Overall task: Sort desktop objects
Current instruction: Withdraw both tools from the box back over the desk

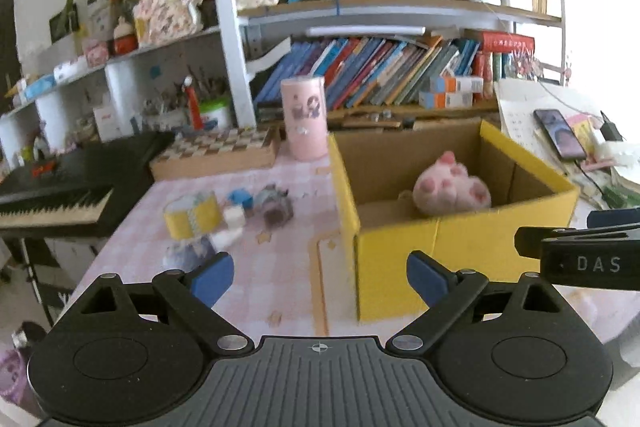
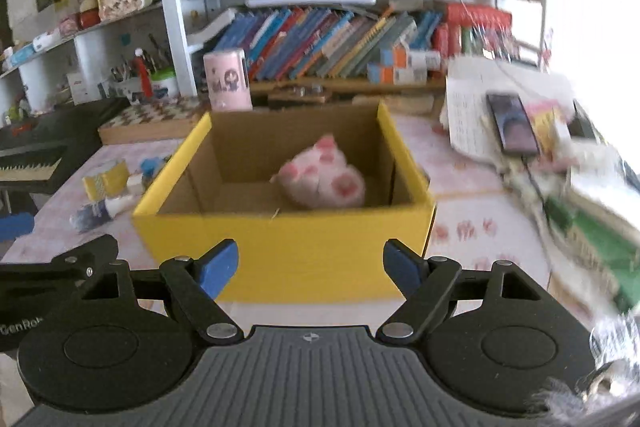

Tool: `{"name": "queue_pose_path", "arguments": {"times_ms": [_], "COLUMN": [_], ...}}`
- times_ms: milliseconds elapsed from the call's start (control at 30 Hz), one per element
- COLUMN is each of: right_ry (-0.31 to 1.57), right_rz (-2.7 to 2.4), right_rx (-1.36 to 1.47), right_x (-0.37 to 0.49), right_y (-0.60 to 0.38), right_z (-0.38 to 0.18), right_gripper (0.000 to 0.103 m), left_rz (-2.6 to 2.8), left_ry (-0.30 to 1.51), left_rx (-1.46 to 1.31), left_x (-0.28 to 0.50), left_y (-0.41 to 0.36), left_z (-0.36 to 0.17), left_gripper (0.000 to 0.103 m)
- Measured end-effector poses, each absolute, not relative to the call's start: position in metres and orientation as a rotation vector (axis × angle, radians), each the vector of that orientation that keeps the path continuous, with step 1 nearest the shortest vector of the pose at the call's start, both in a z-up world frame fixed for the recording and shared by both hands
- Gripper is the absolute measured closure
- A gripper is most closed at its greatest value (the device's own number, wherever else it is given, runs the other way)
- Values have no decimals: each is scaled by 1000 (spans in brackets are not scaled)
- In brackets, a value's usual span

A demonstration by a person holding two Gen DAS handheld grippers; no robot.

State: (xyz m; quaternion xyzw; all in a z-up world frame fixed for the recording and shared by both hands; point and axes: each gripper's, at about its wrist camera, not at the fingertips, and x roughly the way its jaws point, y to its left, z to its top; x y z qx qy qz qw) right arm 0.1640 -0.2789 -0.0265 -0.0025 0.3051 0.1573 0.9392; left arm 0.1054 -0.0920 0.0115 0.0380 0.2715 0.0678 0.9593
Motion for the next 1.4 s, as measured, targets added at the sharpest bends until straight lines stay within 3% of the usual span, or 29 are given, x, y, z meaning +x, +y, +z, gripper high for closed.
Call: {"name": "queue_pose_path", "arguments": {"times_ms": [667,1400], "right_ry": [700,769], "right_rz": [293,401], "right_rx": [17,-12], "right_x": [51,37], "right_y": [-194,-137], "right_z": [-40,-41], "right_gripper": [25,25], "left_rz": [94,132], "left_ry": [599,623], "left_rx": [129,96], "left_x": [14,-6], "left_y": [-3,44], "left_z": [4,1], "left_gripper": [8,8]}}
